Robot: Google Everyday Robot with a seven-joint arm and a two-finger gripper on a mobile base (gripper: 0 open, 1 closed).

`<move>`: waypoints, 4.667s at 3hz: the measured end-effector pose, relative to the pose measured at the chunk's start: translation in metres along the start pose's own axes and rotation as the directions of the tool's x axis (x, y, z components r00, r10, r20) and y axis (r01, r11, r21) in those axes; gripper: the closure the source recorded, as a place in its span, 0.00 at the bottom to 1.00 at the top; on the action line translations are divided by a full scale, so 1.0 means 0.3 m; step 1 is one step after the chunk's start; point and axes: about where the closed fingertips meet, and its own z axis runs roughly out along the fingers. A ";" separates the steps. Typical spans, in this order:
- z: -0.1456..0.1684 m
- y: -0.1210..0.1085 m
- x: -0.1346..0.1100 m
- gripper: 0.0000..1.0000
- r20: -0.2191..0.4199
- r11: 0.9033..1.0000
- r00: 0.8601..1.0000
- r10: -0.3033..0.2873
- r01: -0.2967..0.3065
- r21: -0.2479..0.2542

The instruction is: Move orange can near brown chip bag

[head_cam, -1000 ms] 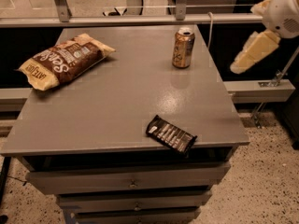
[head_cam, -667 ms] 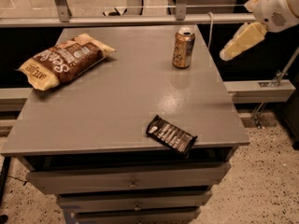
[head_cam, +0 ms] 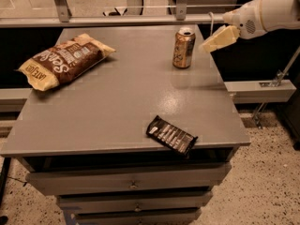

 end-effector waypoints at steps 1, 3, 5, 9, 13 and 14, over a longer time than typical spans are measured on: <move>0.105 -0.009 -0.002 0.00 0.071 0.998 0.997 0.039 -0.035 -0.055; 0.243 0.063 -0.024 0.18 0.189 0.984 0.981 0.049 -0.015 -0.175; 0.248 0.093 -0.073 0.64 0.272 0.979 0.962 0.032 0.025 -0.203; 0.282 0.183 -0.207 1.00 0.369 0.966 0.929 0.038 0.061 -0.253; 0.637 0.415 -0.463 1.00 0.393 0.893 0.920 0.001 0.176 -0.414; 0.682 0.431 -0.456 1.00 0.367 0.886 0.930 -0.014 0.182 -0.427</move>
Offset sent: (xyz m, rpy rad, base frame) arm 0.0306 0.0629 -0.0411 0.2377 0.0244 0.1606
